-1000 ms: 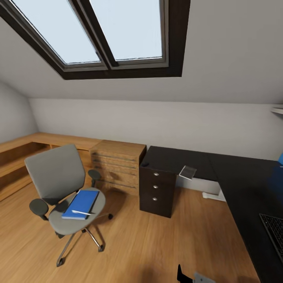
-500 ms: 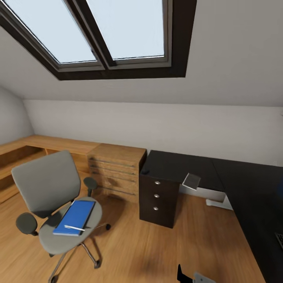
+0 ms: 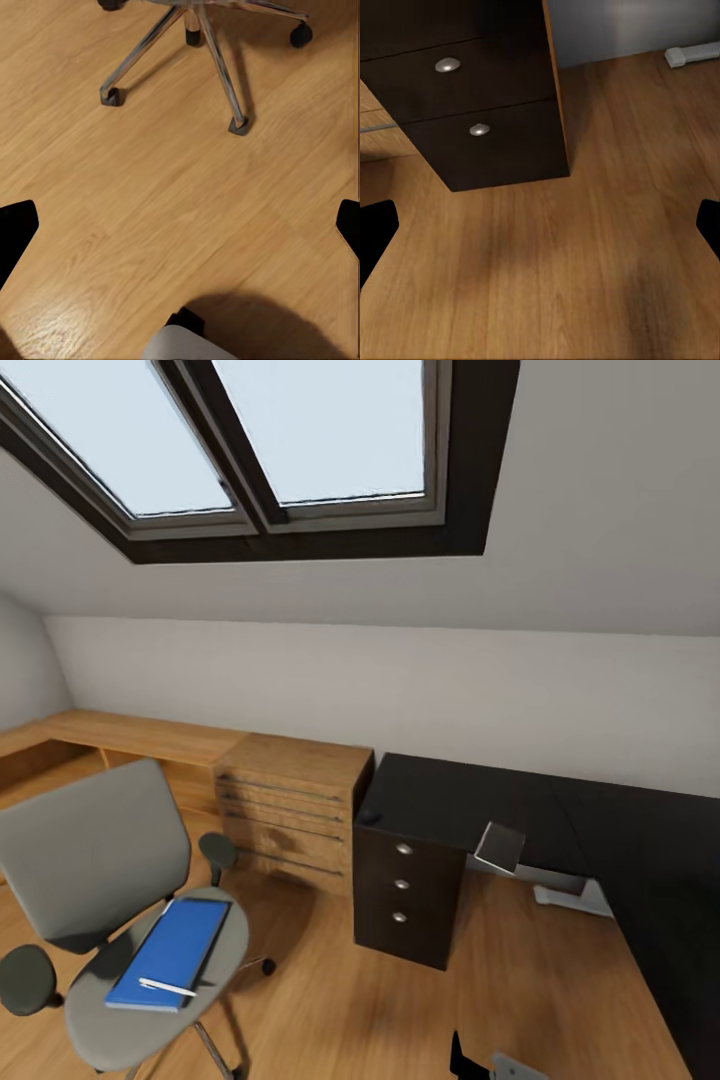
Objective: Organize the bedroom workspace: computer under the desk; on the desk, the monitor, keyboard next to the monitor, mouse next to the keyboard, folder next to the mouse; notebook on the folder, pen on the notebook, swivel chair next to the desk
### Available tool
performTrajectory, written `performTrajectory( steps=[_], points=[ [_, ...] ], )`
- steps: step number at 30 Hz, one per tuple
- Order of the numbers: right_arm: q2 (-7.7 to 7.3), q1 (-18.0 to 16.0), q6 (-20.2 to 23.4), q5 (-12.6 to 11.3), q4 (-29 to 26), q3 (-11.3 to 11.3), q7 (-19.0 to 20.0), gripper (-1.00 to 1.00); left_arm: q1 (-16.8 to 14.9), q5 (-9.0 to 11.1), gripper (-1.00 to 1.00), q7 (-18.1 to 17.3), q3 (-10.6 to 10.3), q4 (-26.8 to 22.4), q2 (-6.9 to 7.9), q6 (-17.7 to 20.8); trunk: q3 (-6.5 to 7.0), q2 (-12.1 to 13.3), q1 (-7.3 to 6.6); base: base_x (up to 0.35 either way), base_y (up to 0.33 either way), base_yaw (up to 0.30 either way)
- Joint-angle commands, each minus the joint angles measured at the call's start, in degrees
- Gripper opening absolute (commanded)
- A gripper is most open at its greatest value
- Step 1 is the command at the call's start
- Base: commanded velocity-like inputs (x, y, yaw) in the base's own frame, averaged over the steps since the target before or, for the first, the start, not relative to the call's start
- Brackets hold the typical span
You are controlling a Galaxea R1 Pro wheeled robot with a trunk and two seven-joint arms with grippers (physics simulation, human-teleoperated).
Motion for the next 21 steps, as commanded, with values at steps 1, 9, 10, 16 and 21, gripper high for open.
performTrajectory(
  steps=[1, 9, 10, 16, 21],
  points=[
    [-0.01, -0.04, -0.10, 0.05, 0.01, 0.16, -0.37, 1.00, -0.04, 0.57, 1.00, 0.26, -0.36, -0.11, 0.09, -0.43, -0.08, -0.06, 0.05, 0.332, 0.000, 0.000],
    [-0.03, -0.04, -0.04, 0.05, 0.01, 0.12, -0.37, 1.00, -0.04, 0.56, 1.00, 0.26, -0.45, -0.03, -0.73, -0.43, -0.08, -0.06, 0.05, 0.332, 0.000, 0.000],
    [-0.03, -0.04, -0.04, 0.05, 0.01, 0.13, -0.37, 1.00, -0.04, 0.55, 1.00, 0.26, -0.45, -0.03, -0.75, -0.43, -0.08, -0.06, 0.05, 0.332, 0.000, 0.000],
    [-0.03, -0.04, -0.09, 0.10, 0.01, 0.21, -0.37, 1.00, -0.03, 0.53, 1.00, 0.26, -0.46, -0.03, -0.83, -0.43, -0.08, -0.06, 0.05, 0.332, 0.000, 0.000],
    [0.02, -0.04, 0.02, 0.13, 0.01, 0.24, -0.31, 1.00, -0.04, 0.53, 1.00, 0.26, -0.46, -0.03, -0.87, -0.43, -0.08, -0.06, 0.05, 0.332, 0.000, 0.000]
  ],
)
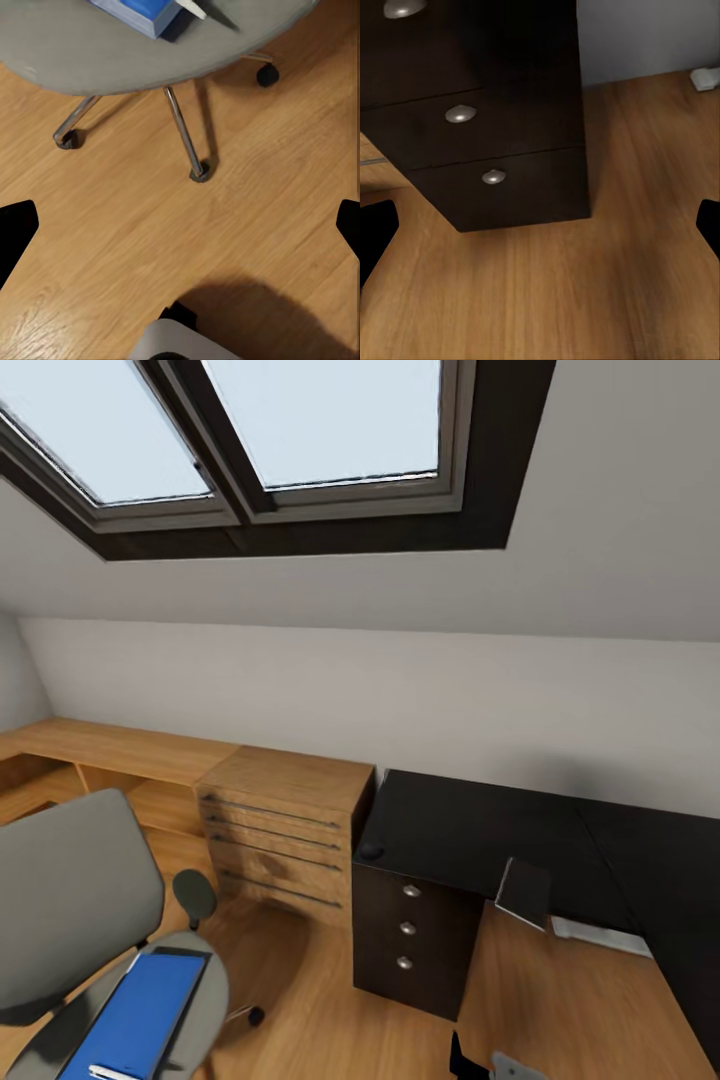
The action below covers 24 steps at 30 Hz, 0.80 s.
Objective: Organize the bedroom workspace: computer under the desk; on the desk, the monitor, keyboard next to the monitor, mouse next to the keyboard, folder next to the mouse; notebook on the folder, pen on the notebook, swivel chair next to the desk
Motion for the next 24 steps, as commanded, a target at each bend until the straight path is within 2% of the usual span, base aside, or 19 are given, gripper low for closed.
performTrajectory(
  steps=[1, 11, 14, 15, 20, 24],
  points=[
    [0.02, -0.04, -0.13, 0.03, 0.01, 0.19, -0.36, 1.00, -0.04, 0.60, 1.00, 0.26, -0.36, -0.11, 0.09, -0.43, -0.08, -0.06, 0.05, 0.332, 0.000, 0.000],
    [0.12, -0.04, -0.10, 0.20, 0.68, 0.24, -0.33, 1.00, -0.05, 0.60, 1.00, 0.26, -0.36, -0.11, 0.05, -0.43, -0.08, -0.06, 0.05, 0.332, 0.000, 0.000],
    [0.17, -0.04, -0.10, 2.13, 0.71, 0.23, -0.38, 1.00, -0.05, 0.60, 1.00, 0.26, -0.36, -0.11, 0.04, -0.43, -0.08, -0.06, 0.05, 0.332, 0.000, 0.000],
    [0.20, -0.04, -0.10, 4.19, 0.74, 0.18, -0.43, 1.00, -0.05, 0.34, 1.00, 0.26, -0.36, -0.11, 0.04, -0.43, -0.08, -0.06, 0.05, 0.331, -0.044, 0.000],
    [0.22, -0.04, 0.02, 5.97, 0.79, 0.16, -0.46, 1.00, -0.05, -0.72, 1.00, 0.25, -0.36, -0.11, 0.01, -0.39, -0.08, -0.06, 0.05, 0.294, -0.108, 0.000],
    [0.22, -0.04, 0.06, 6.35, 0.80, 0.16, -0.46, 1.00, -0.05, -1.42, 1.00, 0.16, -0.48, -0.11, -0.24, -0.28, -0.08, -0.06, 0.05, 0.085, -0.046, 0.000]
  ],
)
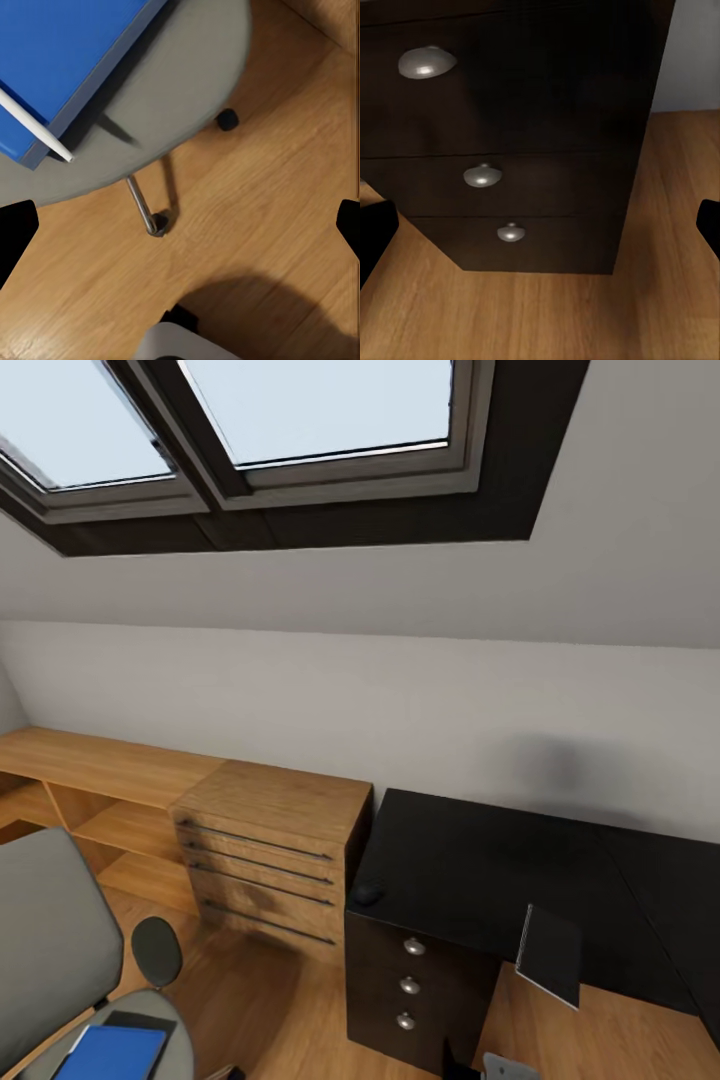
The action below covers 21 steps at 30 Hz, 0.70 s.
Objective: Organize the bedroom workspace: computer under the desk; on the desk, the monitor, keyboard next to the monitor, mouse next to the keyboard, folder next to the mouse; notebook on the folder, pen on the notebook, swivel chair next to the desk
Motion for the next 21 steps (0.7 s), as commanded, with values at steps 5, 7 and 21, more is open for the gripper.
performTrajectory(
  steps=[5, 7, 21],
  points=[
    [0.01, -0.04, -0.15, -0.01, 0.03, 0.16, -0.30, 1.00, -0.04, -0.57, 1.00, 0.30, -0.35, -0.11, -0.61, -0.40, -0.08, -0.07, 0.02, 0.021, -0.011, 0.000],
    [0.01, -0.04, -0.20, 0.01, 0.03, 0.11, -0.31, 1.00, -0.04, -1.35, 1.00, 0.35, -0.30, -0.11, -0.83, -0.40, -0.08, -0.07, 0.02, 0.006, -0.003, 0.000],
    [0.01, -0.04, -0.19, 0.10, 0.03, 0.17, -0.32, 1.00, -0.04, -1.96, 1.00, 0.38, -0.25, -0.11, -1.00, -0.39, -0.08, -0.07, 0.02, 0.001, 0.000, 0.000]
  ],
)
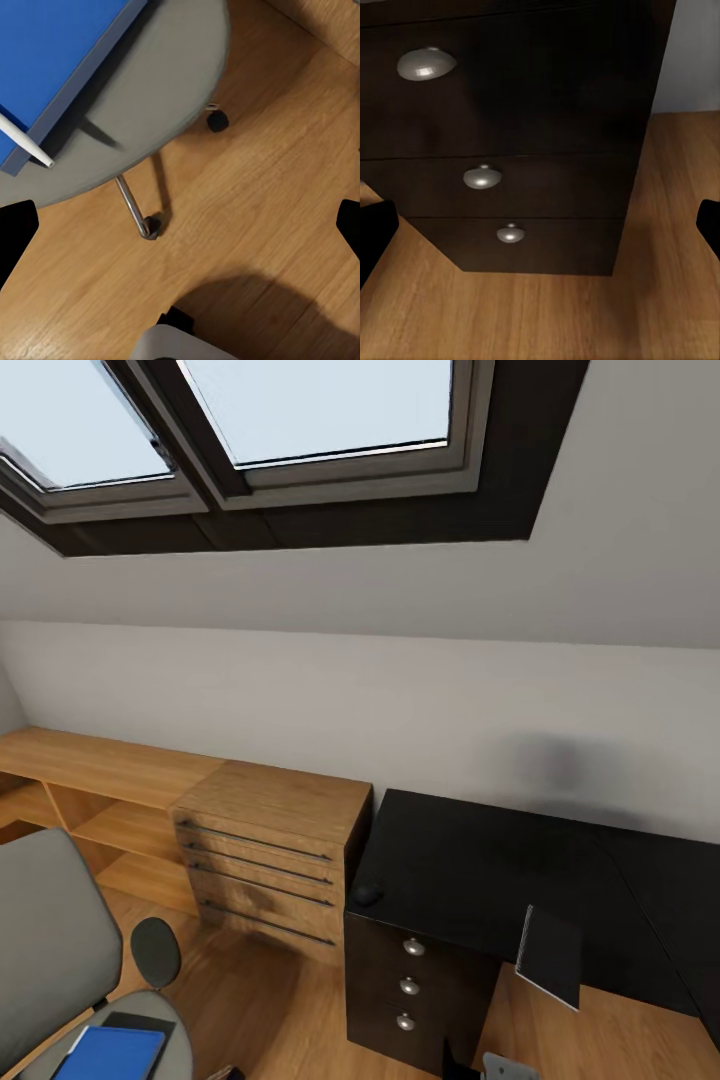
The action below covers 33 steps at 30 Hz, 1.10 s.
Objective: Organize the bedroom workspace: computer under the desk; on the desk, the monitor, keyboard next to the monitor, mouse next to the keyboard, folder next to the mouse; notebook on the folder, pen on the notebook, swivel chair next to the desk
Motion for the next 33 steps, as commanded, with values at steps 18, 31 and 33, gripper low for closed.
performTrajectory(
  steps=[18, 31, 33],
  points=[
    [0.03, -0.04, -0.22, -0.01, 0.99, 0.18, -0.19, 1.00, -0.04, 0.86, 1.00, 0.37, -0.37, -0.11, 0.13, -0.42, -0.08, -0.07, 0.02, 0.000, -0.086, 0.000],
    [0.24, -0.04, -0.46, 2.59, -1.30, 0.20, -0.23, 1.00, -0.04, -0.03, 1.00, 0.27, -0.40, -1.38, -1.86, -1.01, -0.08, -0.07, 0.02, 0.000, 0.000, 0.000],
    [0.78, -0.04, -0.17, 2.90, -4.32, 0.20, -0.37, 1.00, -0.04, -0.51, 1.00, 0.25, -0.35, -3.89, -2.25, -0.90, -0.08, -0.07, 0.02, 0.000, 0.000, 0.000]
  ],
)
